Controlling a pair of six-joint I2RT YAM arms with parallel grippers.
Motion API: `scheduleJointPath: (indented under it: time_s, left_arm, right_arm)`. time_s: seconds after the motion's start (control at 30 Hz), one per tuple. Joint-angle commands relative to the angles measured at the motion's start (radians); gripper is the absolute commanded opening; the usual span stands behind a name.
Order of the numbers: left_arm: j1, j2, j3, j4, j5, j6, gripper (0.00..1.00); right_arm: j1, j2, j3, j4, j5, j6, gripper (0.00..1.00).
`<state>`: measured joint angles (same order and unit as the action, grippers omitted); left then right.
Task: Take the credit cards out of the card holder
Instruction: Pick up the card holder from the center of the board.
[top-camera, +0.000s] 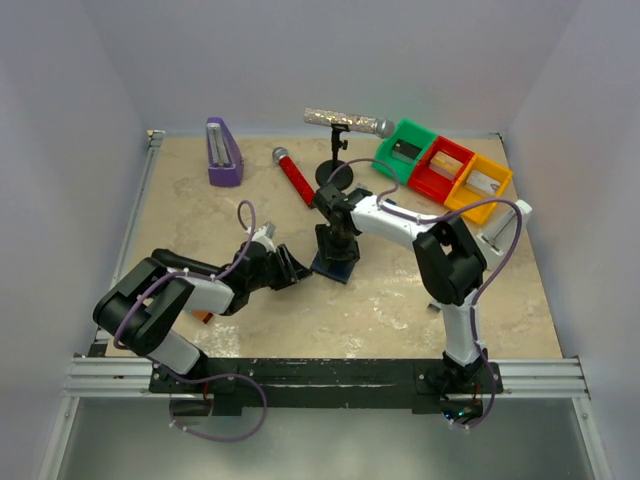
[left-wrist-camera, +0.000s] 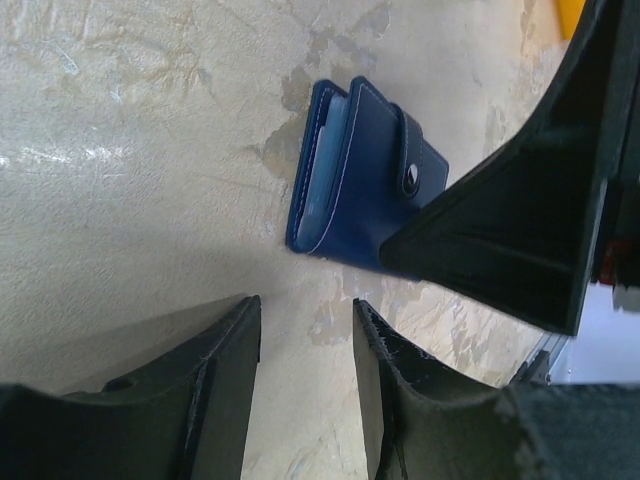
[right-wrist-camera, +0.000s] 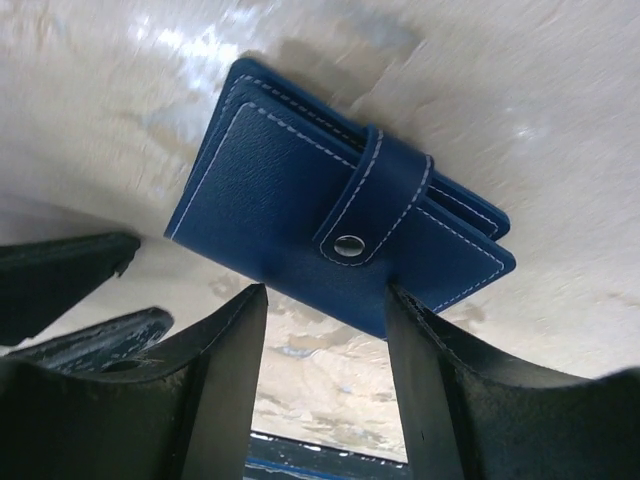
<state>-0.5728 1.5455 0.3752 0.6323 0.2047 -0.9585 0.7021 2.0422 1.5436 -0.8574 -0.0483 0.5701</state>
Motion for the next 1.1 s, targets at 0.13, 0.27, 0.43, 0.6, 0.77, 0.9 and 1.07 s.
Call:
scheduleJointPath:
  time_s: [0.13,0.27,0.43,0.6,0.77,0.9,1.07]
  left_arm:
    - [-0.006,-0.039,-0.015,0.033,0.001,-0.013,0.46]
    - [-0.006,-0.050,-0.010,0.024,-0.008,-0.009,0.46]
    - [0.001,-0.103,-0.002,-0.028,-0.028,0.006,0.46]
    - [-0.001,-0.209,-0.005,-0.126,-0.068,0.036,0.48]
    - [-0.006,-0.225,-0.051,-0.117,-0.053,0.007,0.40]
    - [-0.015,-0.191,-0.081,-0.086,-0.036,-0.006,0.33]
    - [-0.030,-0.119,-0.073,-0.026,0.016,-0.019,0.32]
  right_arm:
    - [0.105,-0.036,-0.097,0.093,-0.110,0.128,0.54]
    - [0.140,-0.066,-0.119,0.130,-0.134,0.172,0.54]
    - [0.125,-0.224,-0.161,0.129,-0.069,0.174,0.57]
    - [0.034,-0.370,-0.284,0.236,-0.082,0.120,0.58]
    - [-0.047,-0.330,-0.346,0.317,-0.168,0.067,0.53]
    - [-0.047,-0.286,-0.364,0.371,-0.200,0.077,0.51]
    - [-0.047,-0.232,-0.392,0.425,-0.236,0.111,0.51]
